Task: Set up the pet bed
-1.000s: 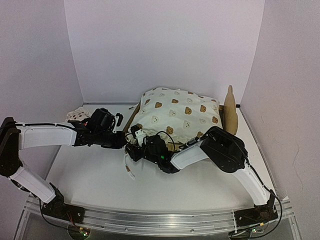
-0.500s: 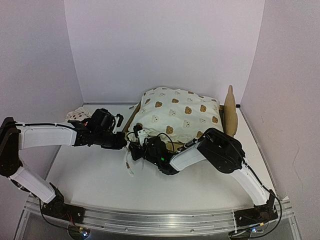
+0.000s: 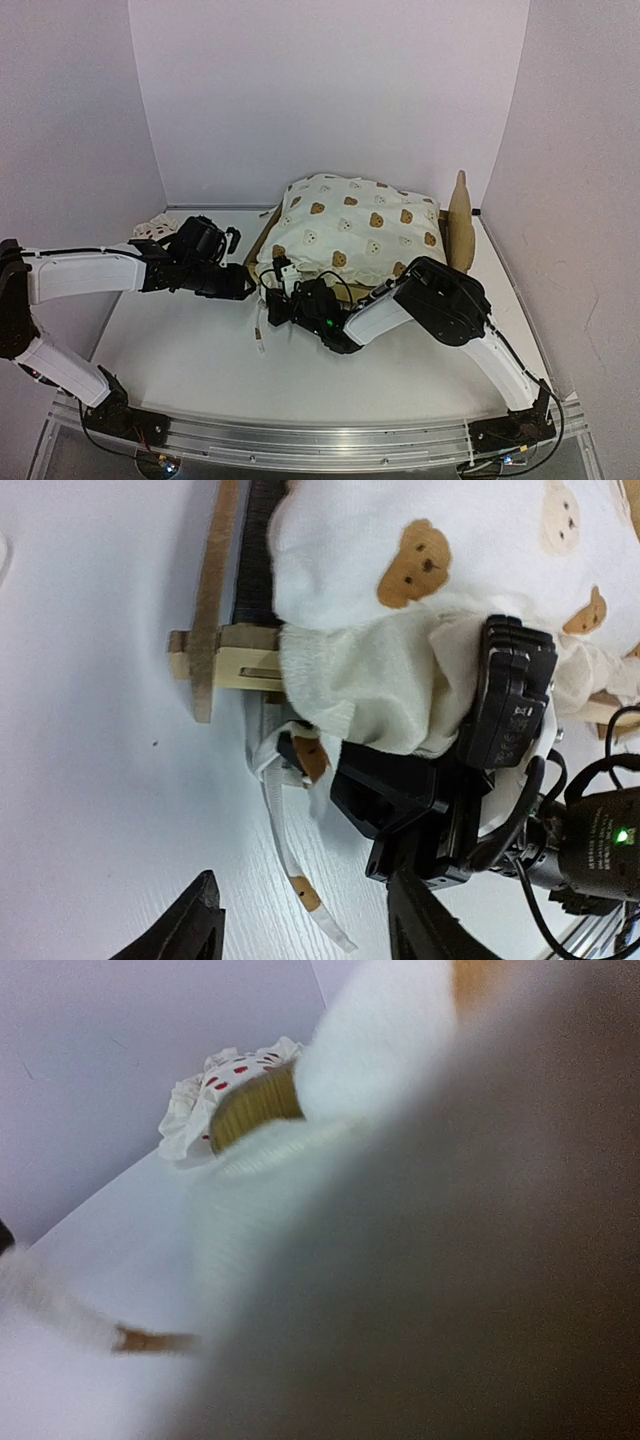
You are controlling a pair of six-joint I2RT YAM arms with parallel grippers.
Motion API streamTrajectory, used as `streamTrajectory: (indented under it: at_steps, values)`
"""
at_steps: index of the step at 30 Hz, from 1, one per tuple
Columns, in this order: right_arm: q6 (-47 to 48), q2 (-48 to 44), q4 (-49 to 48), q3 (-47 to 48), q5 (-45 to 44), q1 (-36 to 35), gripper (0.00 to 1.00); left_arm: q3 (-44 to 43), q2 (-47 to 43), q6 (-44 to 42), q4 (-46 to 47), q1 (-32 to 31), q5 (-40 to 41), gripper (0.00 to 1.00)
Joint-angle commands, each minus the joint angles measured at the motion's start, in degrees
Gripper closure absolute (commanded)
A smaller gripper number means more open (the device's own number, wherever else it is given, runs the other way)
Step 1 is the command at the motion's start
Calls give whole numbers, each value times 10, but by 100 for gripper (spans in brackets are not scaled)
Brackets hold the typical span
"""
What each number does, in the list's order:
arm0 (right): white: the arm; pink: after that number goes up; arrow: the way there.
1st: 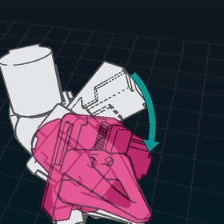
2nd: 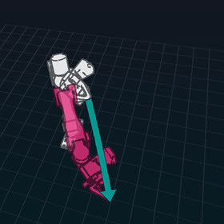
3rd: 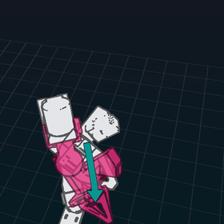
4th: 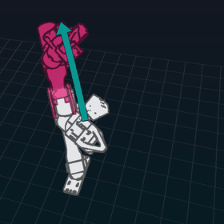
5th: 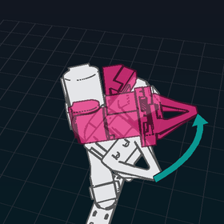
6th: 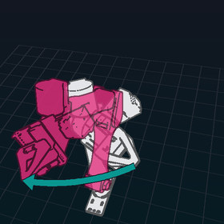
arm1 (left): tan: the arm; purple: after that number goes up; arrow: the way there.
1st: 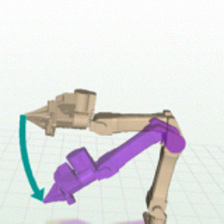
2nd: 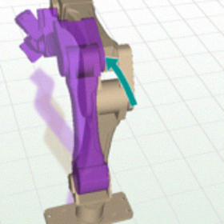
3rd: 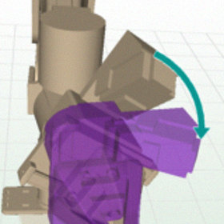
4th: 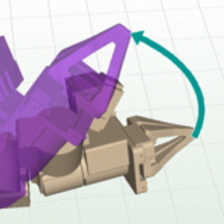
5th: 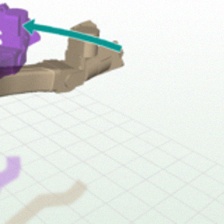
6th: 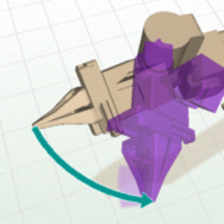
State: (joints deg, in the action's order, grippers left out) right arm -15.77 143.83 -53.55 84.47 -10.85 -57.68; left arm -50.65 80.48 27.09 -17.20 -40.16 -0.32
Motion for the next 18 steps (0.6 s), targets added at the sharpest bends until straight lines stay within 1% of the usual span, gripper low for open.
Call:
streamTrajectory:
  at_steps: [1,4,8,18]
  values:
    - [-16,-50,-18,-32,-20,11,100,-4,-30,4,-42,2,30,38]
    - [-21,-64,-18,-46,-19,11,100,15,-26,6,-36,1,11,37]
    - [-26,-81,-18,-56,-12,11,100,36,-6,6,-14,-2,-30,42]
    - [-38,-110,-17,-74,-9,10,100,10,94,8,2,-52,-29,46]
